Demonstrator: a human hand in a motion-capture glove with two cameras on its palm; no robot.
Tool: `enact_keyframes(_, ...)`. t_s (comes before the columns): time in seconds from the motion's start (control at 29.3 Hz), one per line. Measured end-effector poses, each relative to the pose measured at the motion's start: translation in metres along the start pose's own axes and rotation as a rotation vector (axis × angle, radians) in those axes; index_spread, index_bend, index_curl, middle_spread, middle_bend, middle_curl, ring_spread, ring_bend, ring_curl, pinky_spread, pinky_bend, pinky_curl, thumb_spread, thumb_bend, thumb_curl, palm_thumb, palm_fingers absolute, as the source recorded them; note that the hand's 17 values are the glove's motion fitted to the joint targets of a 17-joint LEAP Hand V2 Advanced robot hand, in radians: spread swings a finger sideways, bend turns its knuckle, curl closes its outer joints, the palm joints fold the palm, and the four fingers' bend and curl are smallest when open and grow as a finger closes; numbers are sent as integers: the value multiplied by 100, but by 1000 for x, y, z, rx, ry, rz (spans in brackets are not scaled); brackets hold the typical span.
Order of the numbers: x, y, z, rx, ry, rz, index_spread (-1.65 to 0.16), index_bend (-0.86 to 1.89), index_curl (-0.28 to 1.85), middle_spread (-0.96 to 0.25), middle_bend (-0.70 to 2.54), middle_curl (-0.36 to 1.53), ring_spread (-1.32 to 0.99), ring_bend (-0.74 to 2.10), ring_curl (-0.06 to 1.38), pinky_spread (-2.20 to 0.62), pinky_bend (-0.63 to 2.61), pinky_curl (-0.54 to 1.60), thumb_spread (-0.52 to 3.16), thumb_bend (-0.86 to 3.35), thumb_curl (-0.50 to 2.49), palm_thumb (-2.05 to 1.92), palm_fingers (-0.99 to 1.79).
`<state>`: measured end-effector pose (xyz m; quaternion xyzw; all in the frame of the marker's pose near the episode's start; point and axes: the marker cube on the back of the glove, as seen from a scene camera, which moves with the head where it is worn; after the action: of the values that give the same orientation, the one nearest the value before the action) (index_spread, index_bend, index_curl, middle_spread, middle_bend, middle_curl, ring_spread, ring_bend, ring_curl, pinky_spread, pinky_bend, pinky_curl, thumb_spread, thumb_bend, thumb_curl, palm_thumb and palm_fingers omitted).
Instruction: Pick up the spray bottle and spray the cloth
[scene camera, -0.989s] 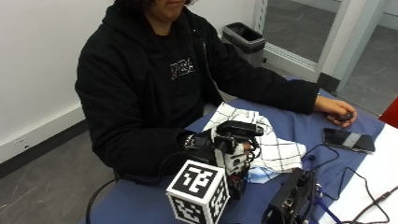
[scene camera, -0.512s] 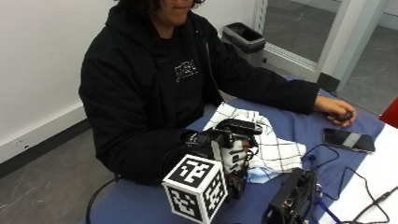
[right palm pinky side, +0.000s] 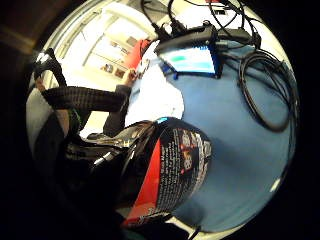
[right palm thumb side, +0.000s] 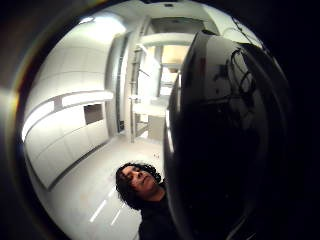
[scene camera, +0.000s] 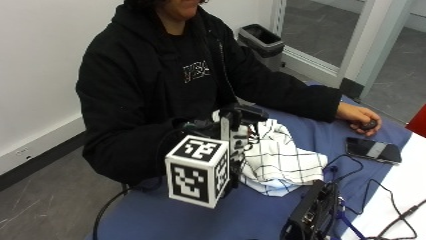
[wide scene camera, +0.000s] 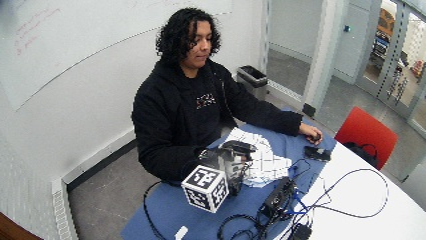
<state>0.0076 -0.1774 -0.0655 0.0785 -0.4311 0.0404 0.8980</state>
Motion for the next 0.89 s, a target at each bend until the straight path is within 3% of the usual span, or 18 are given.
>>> enact_keyframes(0.27, -24, 29, 20, -408, 177, 329, -25, 38, 61, -18, 69, 60, -21, 71, 52, -26, 46, 47, 46, -1, 75, 103, 129)
enact_keyframes(0.89, -1, 28, 84, -825, 635, 818, -26, 32, 64, -17, 66, 61, -21, 71, 53, -25, 48, 48, 54, -1, 82, 104, 127)
